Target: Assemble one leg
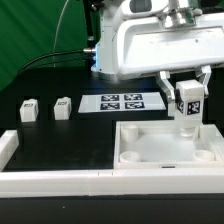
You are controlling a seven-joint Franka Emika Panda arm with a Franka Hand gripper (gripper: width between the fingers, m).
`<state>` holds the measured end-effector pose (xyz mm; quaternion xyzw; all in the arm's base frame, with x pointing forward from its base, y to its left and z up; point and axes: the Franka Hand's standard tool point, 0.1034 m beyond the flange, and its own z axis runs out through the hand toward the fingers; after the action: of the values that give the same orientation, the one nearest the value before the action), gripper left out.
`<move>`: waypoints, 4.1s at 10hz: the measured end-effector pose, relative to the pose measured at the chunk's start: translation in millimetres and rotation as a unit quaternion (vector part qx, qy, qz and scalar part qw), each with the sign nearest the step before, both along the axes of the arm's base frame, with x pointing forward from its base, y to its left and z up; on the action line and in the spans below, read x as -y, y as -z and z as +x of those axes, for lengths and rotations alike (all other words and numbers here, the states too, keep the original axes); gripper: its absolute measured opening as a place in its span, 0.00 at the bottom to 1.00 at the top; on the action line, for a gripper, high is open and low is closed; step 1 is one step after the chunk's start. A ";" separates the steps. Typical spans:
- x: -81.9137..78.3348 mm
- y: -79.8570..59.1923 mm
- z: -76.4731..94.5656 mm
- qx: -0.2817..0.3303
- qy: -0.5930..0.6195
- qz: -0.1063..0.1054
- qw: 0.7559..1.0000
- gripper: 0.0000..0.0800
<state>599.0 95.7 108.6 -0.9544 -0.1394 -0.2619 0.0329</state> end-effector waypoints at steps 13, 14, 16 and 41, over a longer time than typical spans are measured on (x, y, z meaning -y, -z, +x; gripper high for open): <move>-16.6 30.6 5.0 0.011 -0.005 0.008 1.000 0.37; -15.4 32.9 4.5 0.012 -0.004 0.008 1.000 0.37; -14.6 33.1 5.8 0.021 -0.001 0.009 1.000 0.37; -19.2 19.3 4.2 -0.166 -0.019 -0.002 0.986 0.81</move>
Offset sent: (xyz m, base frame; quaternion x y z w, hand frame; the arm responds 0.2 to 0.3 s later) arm 0.0130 0.0102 -0.0106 -0.0082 0.0069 0.0033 0.9999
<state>603.2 114.9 89.4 -0.9819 -0.1509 -0.0991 0.0582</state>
